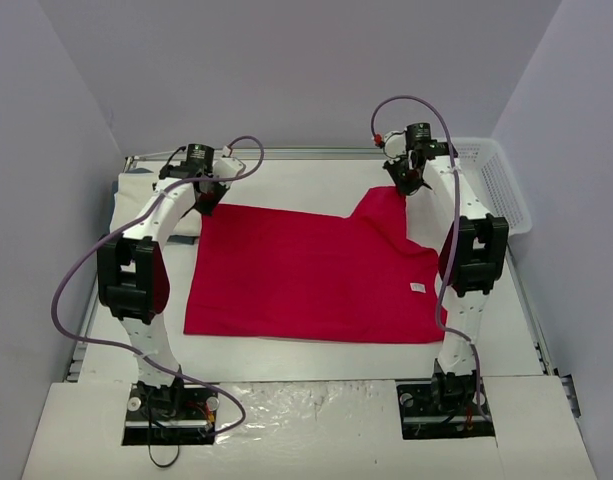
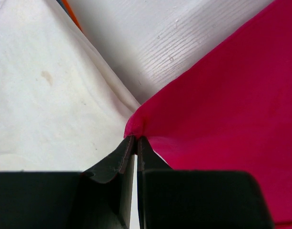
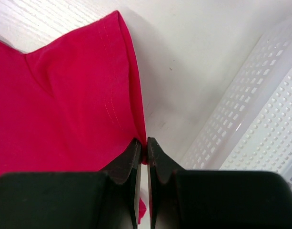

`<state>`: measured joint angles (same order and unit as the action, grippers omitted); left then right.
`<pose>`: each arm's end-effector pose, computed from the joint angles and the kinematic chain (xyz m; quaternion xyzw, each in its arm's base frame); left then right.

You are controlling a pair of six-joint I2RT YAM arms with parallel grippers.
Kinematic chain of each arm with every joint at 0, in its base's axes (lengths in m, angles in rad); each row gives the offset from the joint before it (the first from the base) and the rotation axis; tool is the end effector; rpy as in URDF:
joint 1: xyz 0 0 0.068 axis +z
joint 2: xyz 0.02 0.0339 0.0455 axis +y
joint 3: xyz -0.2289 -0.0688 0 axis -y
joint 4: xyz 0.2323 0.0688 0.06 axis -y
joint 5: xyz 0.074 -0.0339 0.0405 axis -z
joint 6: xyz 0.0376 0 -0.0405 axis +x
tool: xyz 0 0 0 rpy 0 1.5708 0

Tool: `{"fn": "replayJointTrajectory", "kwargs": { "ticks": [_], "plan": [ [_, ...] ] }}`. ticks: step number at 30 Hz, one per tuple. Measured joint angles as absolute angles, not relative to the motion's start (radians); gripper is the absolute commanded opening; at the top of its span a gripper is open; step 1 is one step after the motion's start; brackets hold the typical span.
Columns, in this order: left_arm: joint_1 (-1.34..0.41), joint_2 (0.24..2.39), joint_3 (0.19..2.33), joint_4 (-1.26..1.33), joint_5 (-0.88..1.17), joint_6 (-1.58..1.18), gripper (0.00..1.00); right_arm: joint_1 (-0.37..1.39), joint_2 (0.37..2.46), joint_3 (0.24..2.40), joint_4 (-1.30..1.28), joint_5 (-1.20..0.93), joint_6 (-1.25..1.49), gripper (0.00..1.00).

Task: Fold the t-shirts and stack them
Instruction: Fold the other side of the tshirt into a rectangle

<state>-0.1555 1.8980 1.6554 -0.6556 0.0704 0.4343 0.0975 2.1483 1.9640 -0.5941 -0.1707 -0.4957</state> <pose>0.3977 -0.0650 0.2455 0.2853 0.8993 0.0129 0.3312 0.4606 0.0515 0.2437 -0.3001 0.8694 0.0010 0.3925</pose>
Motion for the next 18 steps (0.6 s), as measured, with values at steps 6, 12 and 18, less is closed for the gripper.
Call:
{"fn": "replayJointTrajectory", "kwargs": {
  "ticks": [6, 12, 18],
  "plan": [
    [-0.150, 1.860, 1.565, -0.648, 0.074, 0.433, 0.02, 0.097, 2.057, 1.914, -0.614, -0.171, -0.495, 0.00],
    [-0.138, 1.800, 1.491, -0.643, 0.088, 0.432, 0.02, 0.097, 1.957, 1.905, -0.625, -0.170, -0.495, 0.00],
    [-0.134, 1.732, 1.443, -0.631, 0.089, 0.434, 0.02, 0.097, 1.870, 1.861, -0.658, -0.185, -0.499, 0.00]
  ]
}}
